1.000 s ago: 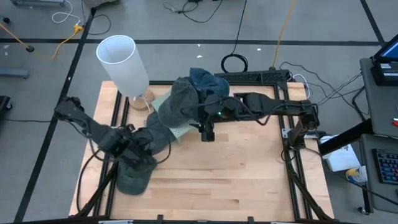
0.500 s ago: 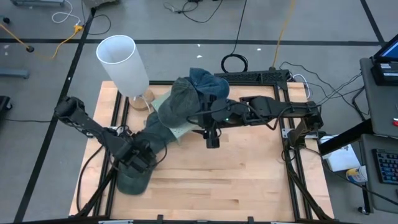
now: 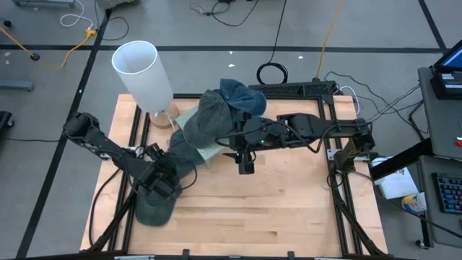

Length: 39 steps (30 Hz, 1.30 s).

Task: Pick & Place hat
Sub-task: Stack the top green cap on the other green cap on the shelf

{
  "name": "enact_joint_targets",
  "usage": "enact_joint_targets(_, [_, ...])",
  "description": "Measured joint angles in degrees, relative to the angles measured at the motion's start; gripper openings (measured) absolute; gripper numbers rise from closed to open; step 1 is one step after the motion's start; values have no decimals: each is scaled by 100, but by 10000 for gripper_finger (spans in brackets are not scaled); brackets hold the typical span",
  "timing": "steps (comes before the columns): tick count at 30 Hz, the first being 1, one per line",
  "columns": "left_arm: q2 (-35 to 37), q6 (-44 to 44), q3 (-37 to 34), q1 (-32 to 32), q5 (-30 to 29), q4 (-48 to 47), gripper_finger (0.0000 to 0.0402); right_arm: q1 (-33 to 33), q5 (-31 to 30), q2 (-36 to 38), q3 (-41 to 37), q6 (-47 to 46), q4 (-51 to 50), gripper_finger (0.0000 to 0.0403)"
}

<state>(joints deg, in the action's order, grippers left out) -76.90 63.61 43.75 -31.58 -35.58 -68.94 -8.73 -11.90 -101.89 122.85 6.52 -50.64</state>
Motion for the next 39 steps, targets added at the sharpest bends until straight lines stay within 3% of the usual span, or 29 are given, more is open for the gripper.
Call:
enact_joint_targets(4, [0, -144, -233, 113, -36, 138, 239, -19, 0, 0, 0, 6, 25, 244])
enact_joint_targets(13, [0, -145, -296, 211, -832, 185, 239, -111, 13, 0, 0, 49, 62, 244])
enact_joint_targets(20, [0, -1247, -296, 211, -1354, 329, 239, -114, 7, 0, 0, 39, 62, 244])
enact_joint_targets(31, [0, -2718, -296, 211, -1332, 1249, 239, -116, 8, 0, 0, 14, 102, 244])
enact_joint_targets(39, [0, -4325, -296, 280, -1319, 2232, 238, -203, 18, 0, 0, 100, 296, 244])
